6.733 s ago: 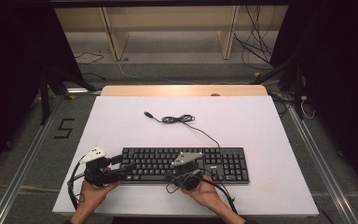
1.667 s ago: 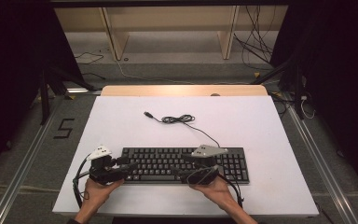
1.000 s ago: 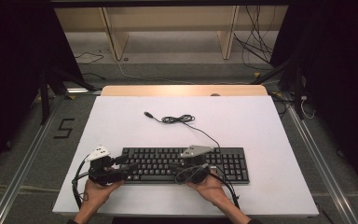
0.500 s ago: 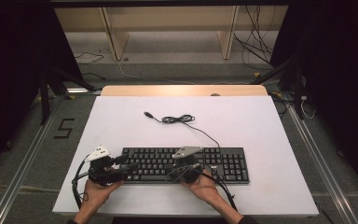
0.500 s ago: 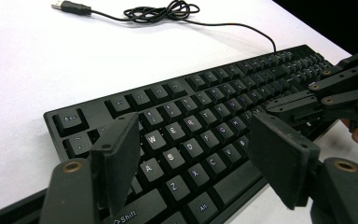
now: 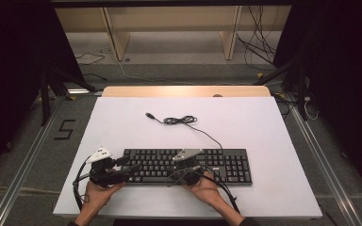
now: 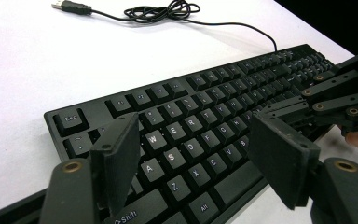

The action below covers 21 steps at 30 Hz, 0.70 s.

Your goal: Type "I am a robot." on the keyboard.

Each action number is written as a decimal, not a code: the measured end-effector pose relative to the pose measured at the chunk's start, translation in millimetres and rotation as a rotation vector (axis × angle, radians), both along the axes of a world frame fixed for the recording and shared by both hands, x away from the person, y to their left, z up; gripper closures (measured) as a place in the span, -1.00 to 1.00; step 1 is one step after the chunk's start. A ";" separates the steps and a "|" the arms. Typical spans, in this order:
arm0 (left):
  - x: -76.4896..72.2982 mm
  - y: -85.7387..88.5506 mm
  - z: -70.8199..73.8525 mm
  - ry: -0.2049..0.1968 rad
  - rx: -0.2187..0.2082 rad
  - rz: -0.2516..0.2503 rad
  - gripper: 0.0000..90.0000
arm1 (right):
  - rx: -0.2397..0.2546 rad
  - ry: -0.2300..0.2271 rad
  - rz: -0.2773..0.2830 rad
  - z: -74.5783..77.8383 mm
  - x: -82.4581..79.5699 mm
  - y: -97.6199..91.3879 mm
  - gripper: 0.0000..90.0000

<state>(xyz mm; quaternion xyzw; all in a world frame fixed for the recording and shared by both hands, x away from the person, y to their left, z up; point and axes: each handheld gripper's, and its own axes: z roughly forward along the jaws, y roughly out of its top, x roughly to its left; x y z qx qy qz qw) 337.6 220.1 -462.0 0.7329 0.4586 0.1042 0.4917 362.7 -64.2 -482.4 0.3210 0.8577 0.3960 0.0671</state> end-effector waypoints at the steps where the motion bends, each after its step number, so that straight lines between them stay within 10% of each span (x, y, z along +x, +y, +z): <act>1: 0.0 0.1 0.0 0.000 0.000 0.000 -0.26 | 0.004 0.004 -0.004 0.0 0.3 -0.2 1.00; 12: 0.4 1.3 0.0 -0.003 -0.004 0.007 -0.26 | 0.088 -0.009 -0.032 10.0 1.1 -9.2 0.92; 21: 0.3 2.0 0.2 -0.003 -0.003 0.008 -0.25 | 0.143 -0.015 -0.014 17.2 -2.8 -13.6 0.19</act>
